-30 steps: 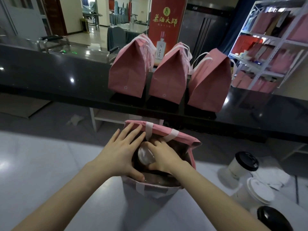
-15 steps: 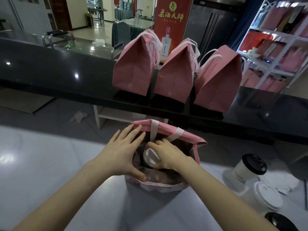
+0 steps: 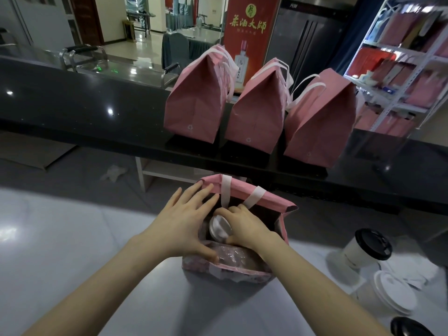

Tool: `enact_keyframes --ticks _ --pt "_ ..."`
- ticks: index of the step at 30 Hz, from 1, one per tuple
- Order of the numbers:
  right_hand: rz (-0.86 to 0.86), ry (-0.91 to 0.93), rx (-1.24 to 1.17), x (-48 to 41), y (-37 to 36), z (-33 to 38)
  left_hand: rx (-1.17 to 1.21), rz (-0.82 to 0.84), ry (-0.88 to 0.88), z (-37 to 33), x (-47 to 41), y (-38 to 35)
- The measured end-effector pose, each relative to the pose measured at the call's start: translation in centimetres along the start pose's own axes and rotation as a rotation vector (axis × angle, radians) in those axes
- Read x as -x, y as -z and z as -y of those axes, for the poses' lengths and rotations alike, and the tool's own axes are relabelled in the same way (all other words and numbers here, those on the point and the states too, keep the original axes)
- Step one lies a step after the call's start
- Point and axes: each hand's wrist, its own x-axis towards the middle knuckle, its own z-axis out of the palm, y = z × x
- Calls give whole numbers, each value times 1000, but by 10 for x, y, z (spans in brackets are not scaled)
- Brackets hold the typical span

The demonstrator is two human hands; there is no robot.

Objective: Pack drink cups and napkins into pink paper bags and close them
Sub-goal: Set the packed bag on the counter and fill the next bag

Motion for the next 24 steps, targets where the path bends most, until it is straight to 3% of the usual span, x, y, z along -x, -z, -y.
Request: enact_keyframes --ticks 5,7,14,18,20,24 --pt "110 -22 -87 4 18 -3 24 -12 -106 -1 -14 17" --pt "74 -40 -156 12 35 -5 61 -15 -151 -4 -26 24" --pt "-353 -7 -309 95 87 -36 85 79 -223 -23 -66 25" --pt "-564 -126 -380 156 91 -86 84 123 -254 -35 -76 14" --pt "-517 -278 -335 185 82 -119 35 134 -250 -44 -79 10" --pt "-160 -632 -133 233 50 -178 -68 100 -197 -63 -80 0"
